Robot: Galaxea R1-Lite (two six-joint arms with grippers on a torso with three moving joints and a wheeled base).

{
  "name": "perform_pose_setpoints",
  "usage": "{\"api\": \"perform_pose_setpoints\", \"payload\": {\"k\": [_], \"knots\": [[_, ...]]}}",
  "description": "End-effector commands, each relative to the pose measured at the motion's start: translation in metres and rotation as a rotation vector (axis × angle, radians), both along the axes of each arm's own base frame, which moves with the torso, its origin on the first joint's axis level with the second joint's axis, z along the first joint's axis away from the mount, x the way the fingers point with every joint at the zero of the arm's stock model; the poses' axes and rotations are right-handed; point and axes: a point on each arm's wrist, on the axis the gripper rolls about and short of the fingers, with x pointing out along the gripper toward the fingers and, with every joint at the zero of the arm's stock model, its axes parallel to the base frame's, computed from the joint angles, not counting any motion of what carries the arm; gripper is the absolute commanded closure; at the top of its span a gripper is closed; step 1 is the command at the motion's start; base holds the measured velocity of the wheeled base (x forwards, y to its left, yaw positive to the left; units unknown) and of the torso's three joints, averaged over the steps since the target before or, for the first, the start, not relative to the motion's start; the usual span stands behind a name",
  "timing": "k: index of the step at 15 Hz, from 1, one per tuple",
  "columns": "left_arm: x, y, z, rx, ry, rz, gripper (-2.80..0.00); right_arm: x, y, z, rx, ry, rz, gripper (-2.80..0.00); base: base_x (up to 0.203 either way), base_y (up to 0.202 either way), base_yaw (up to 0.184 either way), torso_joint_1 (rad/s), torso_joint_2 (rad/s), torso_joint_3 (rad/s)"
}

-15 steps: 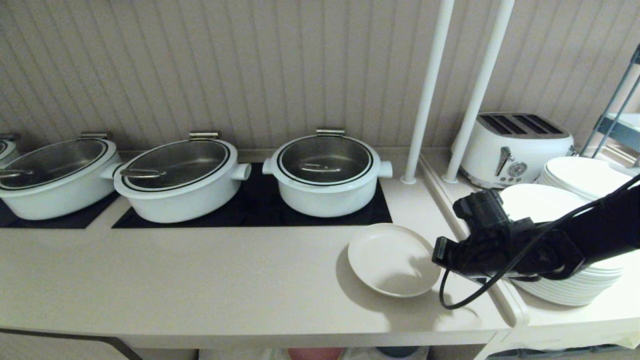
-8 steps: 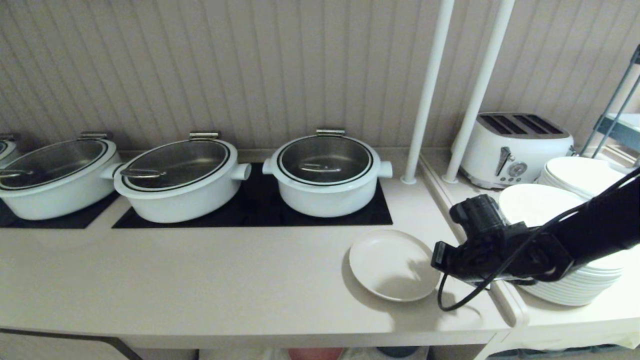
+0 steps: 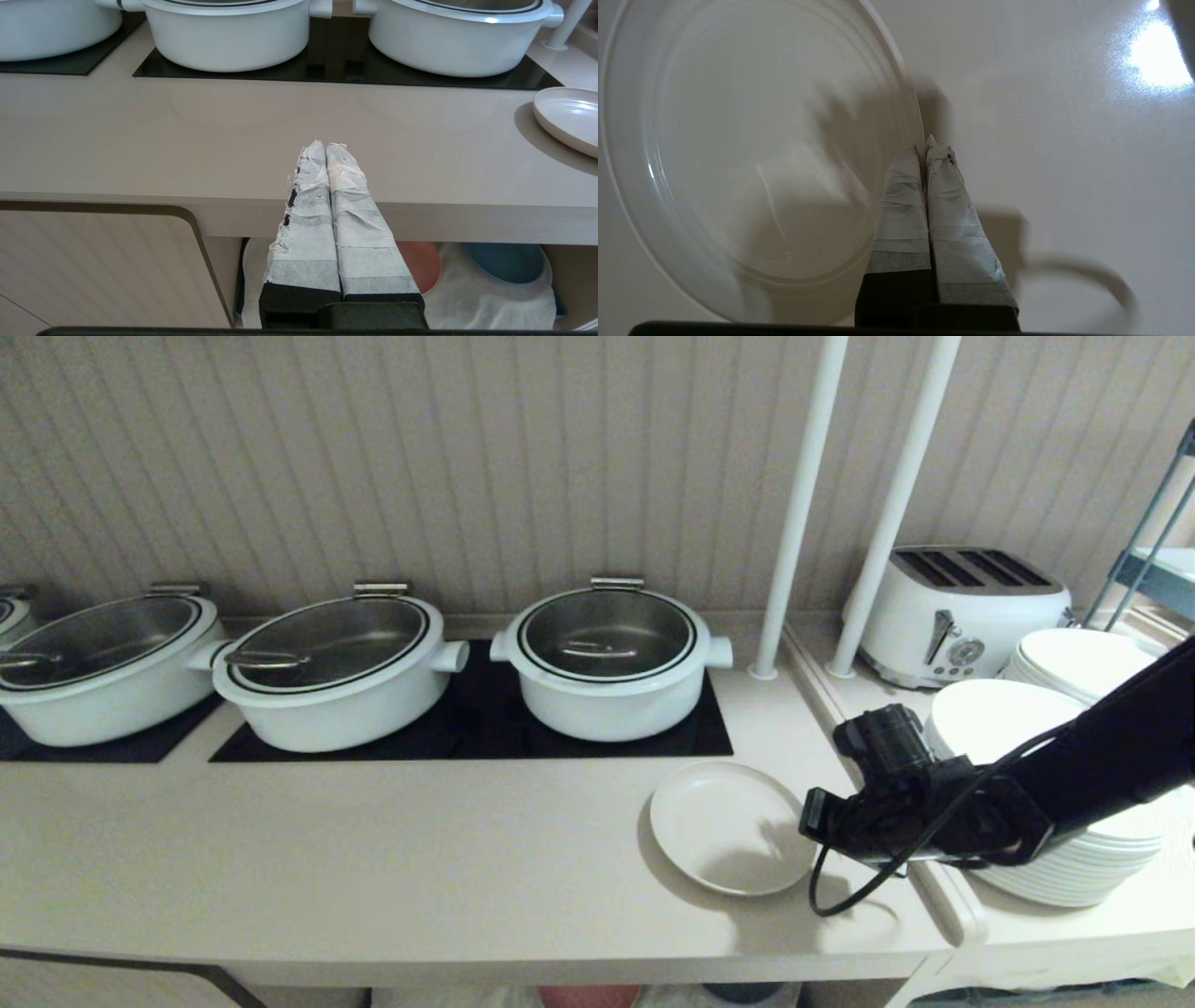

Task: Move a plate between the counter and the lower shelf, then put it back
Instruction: Put the plate

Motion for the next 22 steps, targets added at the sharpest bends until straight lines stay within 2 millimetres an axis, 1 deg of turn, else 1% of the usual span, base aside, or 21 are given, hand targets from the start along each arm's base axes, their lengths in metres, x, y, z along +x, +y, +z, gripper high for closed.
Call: {"api": "perform_pose_setpoints", "payload": {"k": [1, 6, 7, 12, 16, 19, 22], "knots": [[0.000, 0.000, 0.000, -0.001, -0.001, 0.000, 0.00, 0.001, 0.000, -0.002, 0.001, 0.005, -0.004, 0.00, 0.000, 0.000, 0.000, 0.000, 0.00, 0.000], [0.000, 0.000, 0.000, -0.001, -0.001, 0.000, 0.00, 0.001, 0.000, -0.001, 0.002, 0.003, -0.004, 0.00, 0.000, 0.000, 0.000, 0.000, 0.00, 0.000], [0.000, 0.000, 0.000, -0.001, -0.001, 0.000, 0.00, 0.001, 0.000, -0.001, 0.003, 0.002, -0.004, -2.80, 0.000, 0.000, 0.000, 0.000, 0.00, 0.000], [0.000, 0.000, 0.000, -0.001, -0.001, 0.000, 0.00, -0.002, 0.000, -0.001, -0.002, 0.005, 0.001, -2.80, 0.000, 0.000, 0.000, 0.000, 0.00, 0.000], [0.000, 0.000, 0.000, -0.001, -0.001, 0.000, 0.00, -0.005, -0.002, 0.006, 0.005, -0.009, -0.002, -2.80, 0.000, 0.000, 0.000, 0.000, 0.00, 0.000], [0.000, 0.000, 0.000, -0.001, -0.001, 0.000, 0.00, -0.013, -0.007, 0.012, 0.008, -0.017, -0.006, -2.80, 0.000, 0.000, 0.000, 0.000, 0.00, 0.000], [0.000, 0.000, 0.000, -0.001, -0.001, 0.000, 0.00, -0.026, -0.010, 0.020, 0.011, -0.027, -0.003, -2.80, 0.000, 0.000, 0.000, 0.000, 0.00, 0.000]]}}
